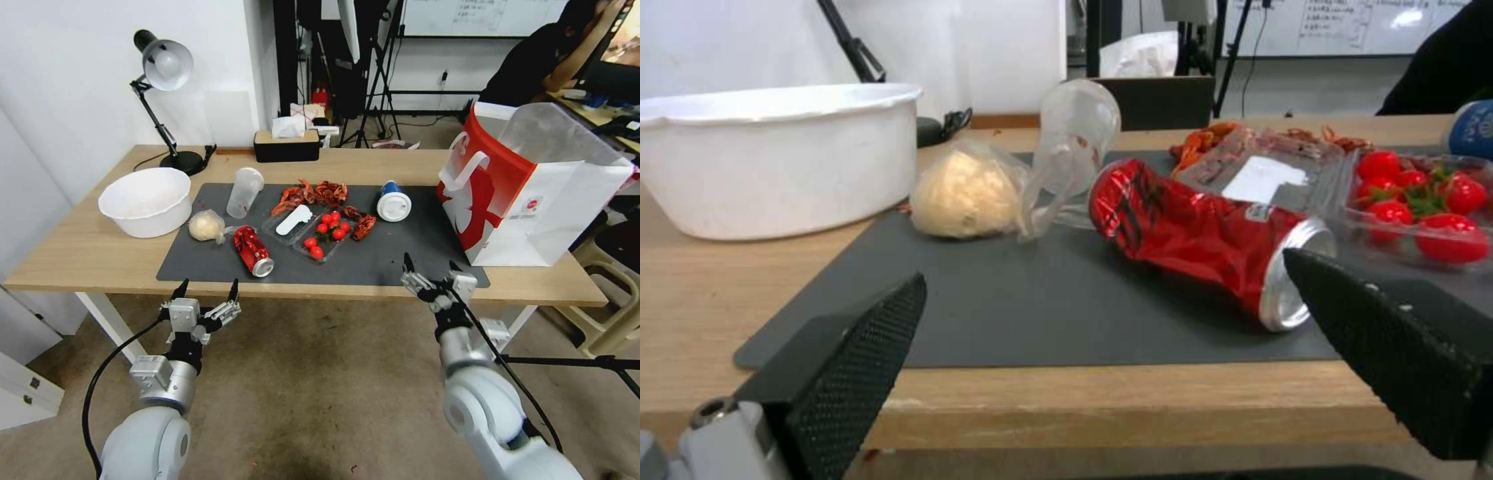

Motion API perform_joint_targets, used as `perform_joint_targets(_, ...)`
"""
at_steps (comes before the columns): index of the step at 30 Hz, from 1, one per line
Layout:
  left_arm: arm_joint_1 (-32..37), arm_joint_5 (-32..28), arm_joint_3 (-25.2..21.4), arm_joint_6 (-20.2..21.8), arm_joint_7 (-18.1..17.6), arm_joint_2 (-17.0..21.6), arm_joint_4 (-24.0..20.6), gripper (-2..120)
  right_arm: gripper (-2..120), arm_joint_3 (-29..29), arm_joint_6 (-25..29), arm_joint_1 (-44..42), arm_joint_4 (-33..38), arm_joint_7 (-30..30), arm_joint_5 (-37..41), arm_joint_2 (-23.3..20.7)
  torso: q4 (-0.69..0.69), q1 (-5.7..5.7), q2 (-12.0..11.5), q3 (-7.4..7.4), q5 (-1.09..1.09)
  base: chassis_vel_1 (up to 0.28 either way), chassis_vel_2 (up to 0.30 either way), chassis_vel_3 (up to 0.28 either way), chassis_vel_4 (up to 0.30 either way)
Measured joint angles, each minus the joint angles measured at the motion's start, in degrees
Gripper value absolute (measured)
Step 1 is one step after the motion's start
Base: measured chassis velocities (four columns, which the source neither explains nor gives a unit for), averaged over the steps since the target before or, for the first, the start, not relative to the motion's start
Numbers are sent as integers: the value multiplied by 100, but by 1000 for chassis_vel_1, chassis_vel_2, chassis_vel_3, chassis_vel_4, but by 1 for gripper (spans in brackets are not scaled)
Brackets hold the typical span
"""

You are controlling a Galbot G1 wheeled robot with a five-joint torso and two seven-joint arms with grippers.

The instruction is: Pick up the trash from the table and place it into the takeout bag.

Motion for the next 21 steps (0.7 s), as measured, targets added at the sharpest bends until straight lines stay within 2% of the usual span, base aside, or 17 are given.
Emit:
perform_joint_targets(4,-17,0,4,-2,3,-2,12,100,100,-92,-136,336,-168,57,201,-81,1,0,0,0,-1,0,0,0,0)
perform_joint_targets(7,-89,0,-7,-2,6,-18,90,100,100,-438,-381,1269,-761,237,717,-274,0,0,0,0,-1,0,0,0,0)
perform_joint_targets(8,-89,0,-7,-2,6,-18,90,100,100,-438,-381,1269,-761,237,717,-274,0,0,0,0,-1,0,0,0,0)
perform_joint_targets(10,-105,-2,-10,-3,6,-27,127,100,100,-749,-432,2034,-1339,327,1039,-369,0,0,-1,0,0,0,0,0,0)
perform_joint_targets(12,-104,-2,-12,-3,6,-33,131,100,100,-855,-436,2298,-1504,353,1155,-389,0,1,0,0,-1,0,0,0,0)
perform_joint_targets(14,-83,-1,-48,-9,6,-39,137,100,100,-1180,-465,3043,-2012,373,1473,-420,0,0,0,0,-1,0,0,0,0)
perform_joint_targets(21,-36,1,-128,-38,-2,-57,138,100,100,-1743,-544,4105,-2903,479,1744,-459,0,1,0,0,-1,0,0,0,0)
